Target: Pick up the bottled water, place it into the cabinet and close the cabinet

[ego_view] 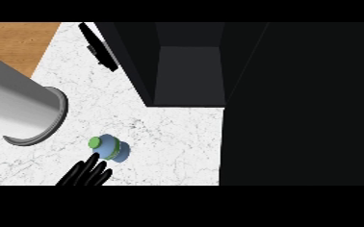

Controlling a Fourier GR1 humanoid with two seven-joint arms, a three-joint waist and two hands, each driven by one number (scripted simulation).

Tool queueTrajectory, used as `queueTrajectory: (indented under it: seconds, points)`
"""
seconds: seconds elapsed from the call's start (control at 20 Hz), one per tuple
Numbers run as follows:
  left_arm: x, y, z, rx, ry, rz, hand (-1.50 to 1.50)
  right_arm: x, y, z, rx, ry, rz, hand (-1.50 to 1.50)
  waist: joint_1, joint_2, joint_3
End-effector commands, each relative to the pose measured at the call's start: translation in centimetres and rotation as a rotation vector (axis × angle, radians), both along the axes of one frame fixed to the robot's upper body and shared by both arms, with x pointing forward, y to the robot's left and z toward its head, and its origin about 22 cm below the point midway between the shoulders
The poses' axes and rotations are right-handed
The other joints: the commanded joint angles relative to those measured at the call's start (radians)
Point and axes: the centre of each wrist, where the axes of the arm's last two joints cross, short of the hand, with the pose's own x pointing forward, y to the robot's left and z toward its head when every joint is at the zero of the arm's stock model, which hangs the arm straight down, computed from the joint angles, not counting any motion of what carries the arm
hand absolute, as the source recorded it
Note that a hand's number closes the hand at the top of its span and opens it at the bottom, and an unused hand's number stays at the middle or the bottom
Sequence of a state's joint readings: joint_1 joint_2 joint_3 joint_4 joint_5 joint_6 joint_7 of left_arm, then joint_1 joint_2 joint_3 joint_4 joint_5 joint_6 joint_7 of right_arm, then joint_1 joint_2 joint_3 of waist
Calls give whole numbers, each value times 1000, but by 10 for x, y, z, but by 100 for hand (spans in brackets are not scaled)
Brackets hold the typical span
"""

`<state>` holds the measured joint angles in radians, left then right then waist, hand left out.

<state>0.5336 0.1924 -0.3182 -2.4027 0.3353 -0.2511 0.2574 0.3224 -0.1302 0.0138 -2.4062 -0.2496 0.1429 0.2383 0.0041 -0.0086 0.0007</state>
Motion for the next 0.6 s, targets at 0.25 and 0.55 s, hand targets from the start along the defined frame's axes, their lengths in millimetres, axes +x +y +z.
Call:
queueTrajectory:
  seconds: [0.25,0.55]
  points:
    - [-43,-5,53,-63,-116,-16,-150,-25,-2,18,70,-30,20,-150,11,-6,1]
    - [-45,3,53,-55,-107,-20,-150,-32,-6,13,63,-34,34,-150,-3,-4,1]
